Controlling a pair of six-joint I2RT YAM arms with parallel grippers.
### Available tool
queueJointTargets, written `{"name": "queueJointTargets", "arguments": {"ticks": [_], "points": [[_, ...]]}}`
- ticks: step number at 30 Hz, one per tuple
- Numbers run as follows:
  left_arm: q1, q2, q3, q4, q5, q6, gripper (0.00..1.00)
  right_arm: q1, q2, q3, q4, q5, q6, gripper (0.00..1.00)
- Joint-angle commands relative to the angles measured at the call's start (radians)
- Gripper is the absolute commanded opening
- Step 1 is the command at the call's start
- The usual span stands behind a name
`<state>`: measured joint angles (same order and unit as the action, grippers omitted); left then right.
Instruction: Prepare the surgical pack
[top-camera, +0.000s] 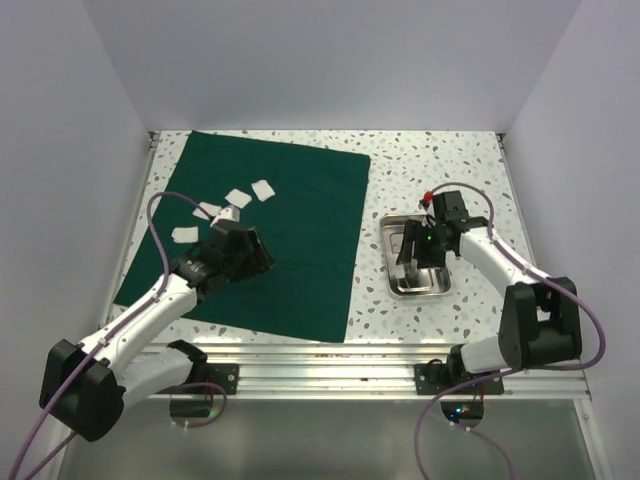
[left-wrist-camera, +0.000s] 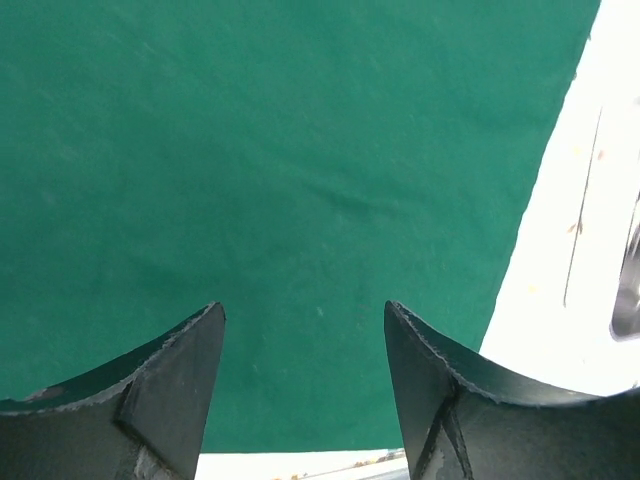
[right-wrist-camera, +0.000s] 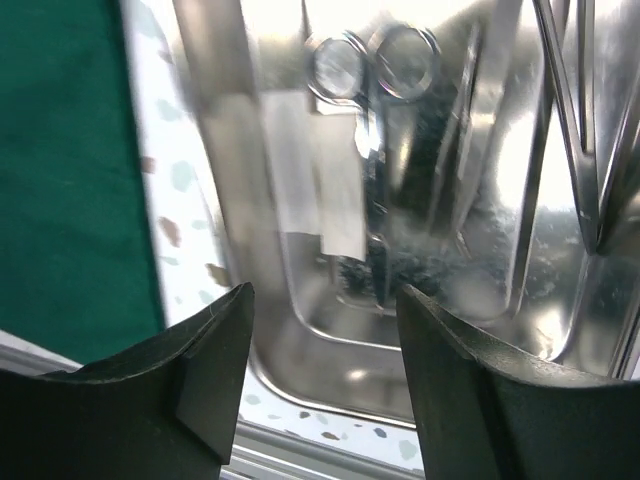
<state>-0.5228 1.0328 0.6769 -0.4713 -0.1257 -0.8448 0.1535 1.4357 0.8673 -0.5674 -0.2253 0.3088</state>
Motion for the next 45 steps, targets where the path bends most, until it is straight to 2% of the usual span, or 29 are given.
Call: {"name": "queueJointTargets", "arguments": {"ticks": [1, 3, 4, 7, 9, 13, 17, 18, 19, 21, 25, 37, 45], "points": [[0.143, 0.033, 0.075, 0.033, 0.107, 0.068, 0.69, 0.038, -0.058, 0.123, -0.055, -0.011, -0.016, 0.63], [0.173, 0.070, 0.127, 0.019, 0.115, 0.105, 0.71, 0.067, -0.047, 0.175, -0.057, -0.066, -0.005, 0.63], [0.211, 0.134, 0.179, -0.024, 0.065, 0.131, 0.72, 0.175, -0.043, 0.218, -0.069, -0.075, 0.016, 0.63], [0.262, 0.177, 0.233, -0.079, 0.069, 0.130, 0.72, 0.243, -0.050, 0.219, -0.046, -0.103, 0.059, 0.63], [0.286, 0.226, 0.283, -0.113, 0.069, 0.139, 0.71, 0.270, -0.043, 0.219, -0.037, -0.109, 0.093, 0.63], [0.375, 0.295, 0.365, -0.153, 0.008, 0.196, 0.70, 0.300, 0.011, 0.309, -0.144, -0.172, 0.134, 0.61], [0.501, 0.306, 0.322, -0.034, 0.026, 0.282, 0.65, 0.302, 0.063, 0.433, -0.282, -0.194, 0.089, 0.61], [0.533, 0.311, 0.310, 0.009, 0.072, 0.285, 0.63, 0.304, 0.074, 0.449, -0.311, -0.190, 0.063, 0.61], [0.628, 0.323, 0.299, 0.029, 0.098, 0.286, 0.61, 0.302, 0.081, 0.464, -0.357, -0.189, 0.050, 0.61], [0.702, 0.342, 0.259, 0.115, 0.167, 0.280, 0.58, 0.304, 0.094, 0.489, -0.384, -0.180, 0.032, 0.61], [0.825, 0.423, 0.253, 0.204, 0.184, 0.267, 0.51, 0.304, 0.115, 0.490, -0.390, -0.204, 0.036, 0.61], [0.902, 0.682, 0.394, 0.227, 0.199, 0.289, 0.43, 0.304, 0.238, 0.533, -0.408, -0.247, 0.026, 0.61], [0.903, 0.734, 0.446, 0.140, 0.132, 0.250, 0.47, 0.302, 0.318, 0.625, -0.439, -0.259, -0.005, 0.61]]}}
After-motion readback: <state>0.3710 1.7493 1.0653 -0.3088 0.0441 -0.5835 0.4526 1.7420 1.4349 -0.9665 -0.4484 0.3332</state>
